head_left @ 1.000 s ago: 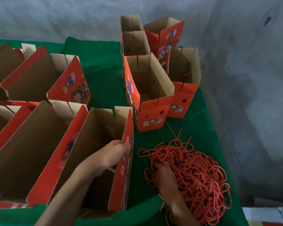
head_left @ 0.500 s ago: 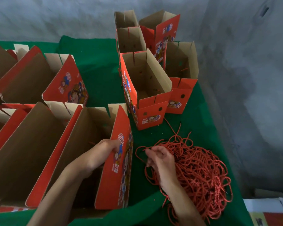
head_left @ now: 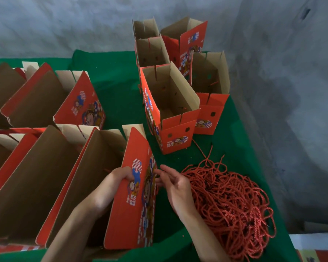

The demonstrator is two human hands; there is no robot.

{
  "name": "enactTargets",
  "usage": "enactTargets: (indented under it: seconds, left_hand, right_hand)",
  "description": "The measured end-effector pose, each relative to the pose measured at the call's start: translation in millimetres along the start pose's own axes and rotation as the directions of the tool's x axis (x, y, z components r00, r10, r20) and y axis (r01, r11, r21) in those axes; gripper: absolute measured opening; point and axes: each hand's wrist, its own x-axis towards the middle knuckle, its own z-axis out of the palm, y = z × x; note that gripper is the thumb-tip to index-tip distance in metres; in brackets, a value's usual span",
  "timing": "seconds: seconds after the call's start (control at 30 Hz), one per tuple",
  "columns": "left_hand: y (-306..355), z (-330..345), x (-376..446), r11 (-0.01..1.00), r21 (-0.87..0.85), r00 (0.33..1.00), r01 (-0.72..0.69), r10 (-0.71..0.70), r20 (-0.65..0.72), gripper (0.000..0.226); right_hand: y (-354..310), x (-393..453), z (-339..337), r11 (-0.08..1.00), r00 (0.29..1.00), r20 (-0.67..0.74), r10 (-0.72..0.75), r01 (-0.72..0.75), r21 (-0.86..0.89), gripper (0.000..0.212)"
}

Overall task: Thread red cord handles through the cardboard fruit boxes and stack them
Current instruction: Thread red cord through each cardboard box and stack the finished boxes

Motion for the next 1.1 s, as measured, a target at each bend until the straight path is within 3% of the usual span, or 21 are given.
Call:
enactTargets:
  seconds: [0.1,0.2,0.37,0.5,0.7,0.83,0.9,0.97,1.0,1.1]
  left_hand:
    - [-2.6,4.4,3.4,0.996,0.078,0.999,-0.036,0.035,0.013,0.046]
    - [-0.6,7.2,6.0,1.000,-0.014,1.000,-0.017,0.017,-0.024,0.047]
    - [4.3,16.4,8.2,0.999,-0.032,1.000,-0.013,0.012,-0.021,0.046]
    - [11.0,22.9,9.0,0.993,-0.114,1.000,0.004,-0.005,-0.003,0.044]
    - [8.8,29.8,4.7,0.964,-0.264,0.999,-0.015,0.004,-0.044,0.045]
    - [3.6,34.0,8.9,0.801,-0.598,1.000,0.002,0.004,0.010,0.044]
    - [2.6,38.2,3.2,0.650,-0.760,0.999,-0.018,0.048,0.017,0.043]
    - [-0.4,44.2,-9.7,0.391,-0.918,0.990,-0.060,0.141,-0.005,0.040]
    - [-1.4,47.2,-14.4,0.323,-0.942,0.982,-0.091,0.184,-0.032,0.038]
    - [-0.7,52.5,-25.9,0.272,-0.948,0.964,-0.168,0.245,-0.100,0.034]
  right_hand:
    - [1.7,5.8,3.4,0.990,0.999,-0.050,-0.007,0.013,0.138,0.022]
    - [6.6,10.2,5.9,0.972,0.993,-0.084,0.079,-0.058,0.228,0.023]
    - [18.7,16.6,11.4,0.989,0.979,-0.163,0.123,-0.107,0.100,0.016]
    - [17.1,18.4,7.7,0.978,0.972,-0.189,0.142,-0.108,0.176,0.015]
    - [12.9,18.9,9.5,0.990,0.974,-0.202,0.101,-0.078,0.121,0.013]
    - [14.4,17.6,15.0,0.997,0.968,-0.247,0.034,-0.017,0.071,0.013]
    - [15.3,16.8,18.3,0.997,0.963,-0.269,0.023,-0.001,0.081,0.014]
    - [15.1,15.3,22.0,0.994,0.957,-0.289,0.031,0.000,0.108,0.014]
    - [14.8,14.6,23.0,0.993,0.955,-0.295,0.037,-0.001,0.121,0.014]
    - [13.4,14.5,25.4,0.987,0.951,-0.305,0.059,-0.009,0.162,0.014]
